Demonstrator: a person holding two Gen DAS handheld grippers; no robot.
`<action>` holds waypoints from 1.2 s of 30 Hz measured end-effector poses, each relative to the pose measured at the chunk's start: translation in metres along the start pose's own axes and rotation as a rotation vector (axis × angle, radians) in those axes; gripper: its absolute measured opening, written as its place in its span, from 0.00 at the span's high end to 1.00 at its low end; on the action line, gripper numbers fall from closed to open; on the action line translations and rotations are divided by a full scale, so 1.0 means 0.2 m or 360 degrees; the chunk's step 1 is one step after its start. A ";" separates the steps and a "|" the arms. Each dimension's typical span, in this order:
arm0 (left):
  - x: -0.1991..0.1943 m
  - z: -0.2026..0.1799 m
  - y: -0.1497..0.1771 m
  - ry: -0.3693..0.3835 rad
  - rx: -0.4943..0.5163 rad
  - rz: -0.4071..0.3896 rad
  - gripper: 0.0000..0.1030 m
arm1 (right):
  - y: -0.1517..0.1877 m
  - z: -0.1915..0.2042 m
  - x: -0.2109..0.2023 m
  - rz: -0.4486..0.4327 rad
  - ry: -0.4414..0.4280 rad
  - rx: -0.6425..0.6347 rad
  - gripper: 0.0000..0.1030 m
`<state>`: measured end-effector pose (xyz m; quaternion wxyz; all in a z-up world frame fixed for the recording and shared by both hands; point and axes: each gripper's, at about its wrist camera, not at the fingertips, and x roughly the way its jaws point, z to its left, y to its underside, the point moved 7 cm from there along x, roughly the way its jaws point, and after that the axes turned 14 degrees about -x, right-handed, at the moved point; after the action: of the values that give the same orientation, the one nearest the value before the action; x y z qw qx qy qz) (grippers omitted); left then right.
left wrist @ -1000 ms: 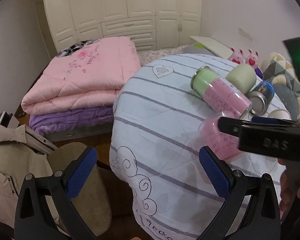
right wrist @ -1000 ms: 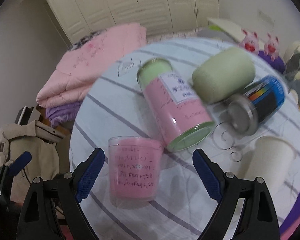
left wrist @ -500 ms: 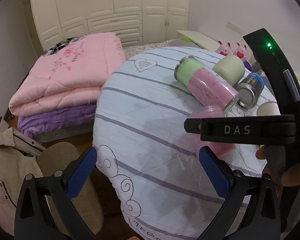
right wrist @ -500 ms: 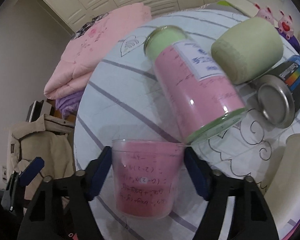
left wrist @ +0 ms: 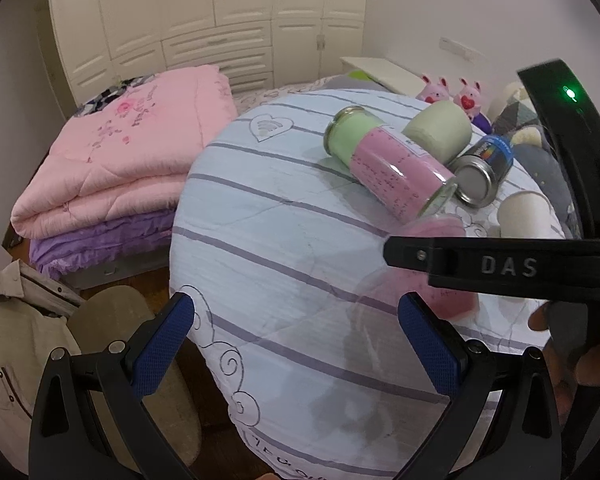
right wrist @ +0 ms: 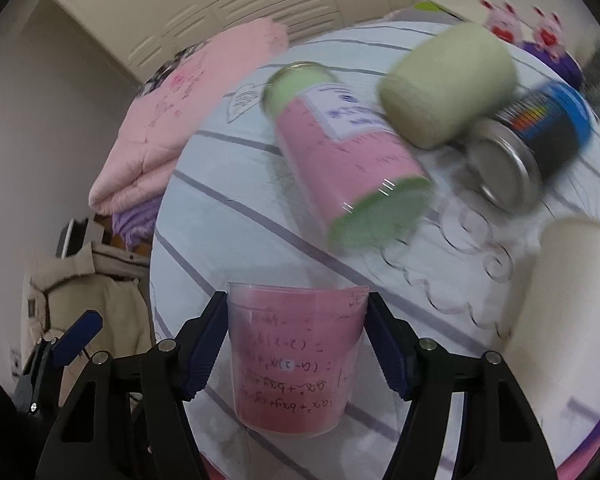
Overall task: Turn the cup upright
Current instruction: 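Lift the pink cup with the right gripper toward the left gripper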
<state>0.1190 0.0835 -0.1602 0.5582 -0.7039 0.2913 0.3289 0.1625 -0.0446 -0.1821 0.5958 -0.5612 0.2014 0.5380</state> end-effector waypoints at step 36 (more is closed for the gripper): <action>0.03 -0.53 0.16 0.0204 0.0088 0.0231 0.00 | 0.17 -0.28 -0.44 -0.0313 0.0317 0.0124 0.23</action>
<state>0.1114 -0.0270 -0.1671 0.5323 -0.6848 0.3858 0.3145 0.1226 -0.1373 -0.1393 0.6441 -0.6053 0.2244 0.4105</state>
